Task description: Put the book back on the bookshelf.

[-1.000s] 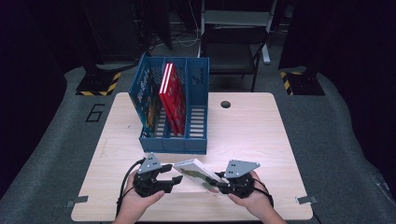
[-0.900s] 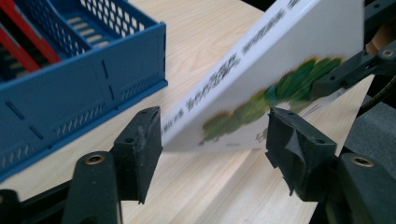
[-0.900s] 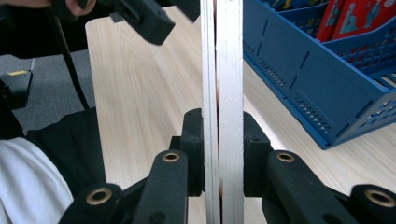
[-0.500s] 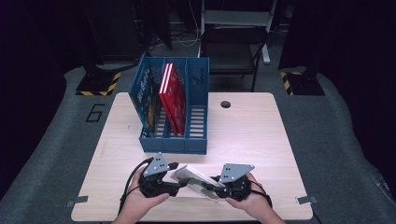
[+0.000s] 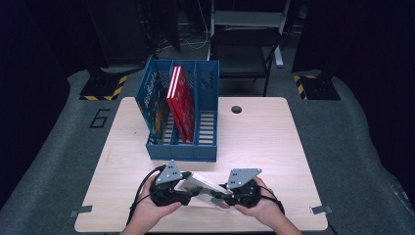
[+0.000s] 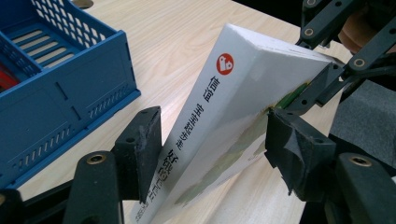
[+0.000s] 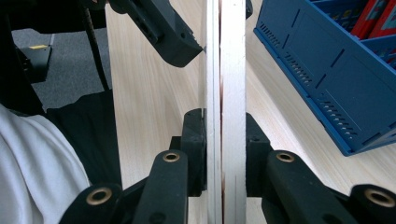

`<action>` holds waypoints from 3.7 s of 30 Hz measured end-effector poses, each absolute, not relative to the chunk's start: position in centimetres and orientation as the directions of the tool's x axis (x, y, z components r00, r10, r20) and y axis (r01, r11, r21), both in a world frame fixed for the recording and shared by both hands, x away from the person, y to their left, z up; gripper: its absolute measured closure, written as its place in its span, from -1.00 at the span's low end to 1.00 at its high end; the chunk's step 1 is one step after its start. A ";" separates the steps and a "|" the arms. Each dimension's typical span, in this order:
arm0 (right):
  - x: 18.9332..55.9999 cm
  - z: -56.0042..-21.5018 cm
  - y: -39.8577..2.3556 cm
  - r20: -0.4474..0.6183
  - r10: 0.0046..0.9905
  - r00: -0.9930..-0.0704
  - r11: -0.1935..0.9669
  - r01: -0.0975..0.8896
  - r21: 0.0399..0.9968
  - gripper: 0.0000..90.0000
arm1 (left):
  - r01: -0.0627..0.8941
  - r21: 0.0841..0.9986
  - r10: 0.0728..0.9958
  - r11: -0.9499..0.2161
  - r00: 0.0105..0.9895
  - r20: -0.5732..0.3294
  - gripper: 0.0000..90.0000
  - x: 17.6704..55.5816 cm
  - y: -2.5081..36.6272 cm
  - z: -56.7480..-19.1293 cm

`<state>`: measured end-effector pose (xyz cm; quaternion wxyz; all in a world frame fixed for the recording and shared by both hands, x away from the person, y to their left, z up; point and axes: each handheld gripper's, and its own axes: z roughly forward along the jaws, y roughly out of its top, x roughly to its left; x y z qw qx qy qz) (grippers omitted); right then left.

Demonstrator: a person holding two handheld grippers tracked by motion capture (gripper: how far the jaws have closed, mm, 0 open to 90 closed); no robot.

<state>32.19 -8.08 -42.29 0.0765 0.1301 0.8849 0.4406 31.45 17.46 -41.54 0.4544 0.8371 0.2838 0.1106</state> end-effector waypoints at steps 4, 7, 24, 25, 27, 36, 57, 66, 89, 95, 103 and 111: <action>32.7 -42.1 -7.6 -0.039 0.294 -0.955 0.599 0.152 0.786 0.68 | 0.390 0.820 0.586 -0.420 0.806 -0.083 -0.15 31.5 17.7 -41.9; 32.9 -42.2 -7.4 -0.027 0.288 -0.957 0.604 0.160 0.781 0.67 | 0.409 0.814 0.585 -0.412 0.804 -0.108 -0.14 31.8 18.1 -42.4; 33.9 -42.3 -6.0 0.006 0.248 -0.969 0.666 0.175 0.725 0.66 | 0.478 0.761 0.592 -0.439 0.791 -0.155 -0.12 32.1 18.3 -44.4; 33.8 -42.3 -5.9 0.011 0.250 -0.968 0.668 0.181 0.722 0.66 | 0.480 0.760 0.595 -0.438 0.789 -0.155 -0.12 32.1 18.3 -44.5; 33.8 -42.4 -5.7 0.007 0.245 -0.969 0.674 0.176 0.718 0.66 | 0.481 0.750 0.588 -0.454 0.794 -0.153 -0.11 32.1 18.3 -44.6; 33.8 -42.5 -5.4 0.002 0.239 -0.971 0.681 0.169 0.712 0.66 | 0.477 0.764 0.585 -0.435 0.795 -0.162 -0.13 32.0 18.3 -44.2; 32.7 -43.1 -10.1 0.060 0.330 -0.942 0.617 0.263 0.742 0.38 | 0.480 0.765 0.582 -0.430 0.795 -0.172 -0.09 32.0 18.5 -44.2; 32.0 -44.1 -13.1 0.097 0.380 -0.920 0.577 0.318 0.752 0.37 | 0.475 0.768 0.587 -0.429 0.793 -0.163 -0.07 31.9 18.5 -44.2; 34.6 -43.8 -12.7 0.034 0.386 -0.922 0.601 0.280 0.749 0.42 | 0.491 0.745 0.618 -0.451 0.774 -0.136 0.21 31.6 19.1 -43.7; 35.6 -44.0 -12.1 0.029 0.389 -0.921 0.605 0.279 0.746 0.32 | 0.493 0.747 0.616 -0.446 0.775 -0.144 0.28 31.2 19.4 -43.6; 36.0 -44.2 -12.2 0.048 0.402 -0.914 0.586 0.298 0.753 0.26 | 0.495 0.732 0.608 -0.468 0.781 -0.140 0.34 31.2 19.3 -43.3; 36.2 -44.4 -12.2 0.062 0.421 -0.905 0.560 0.314 0.767 0.22 | 0.496 0.728 0.603 -0.473 0.785 -0.143 0.35 31.6 19.1 -42.7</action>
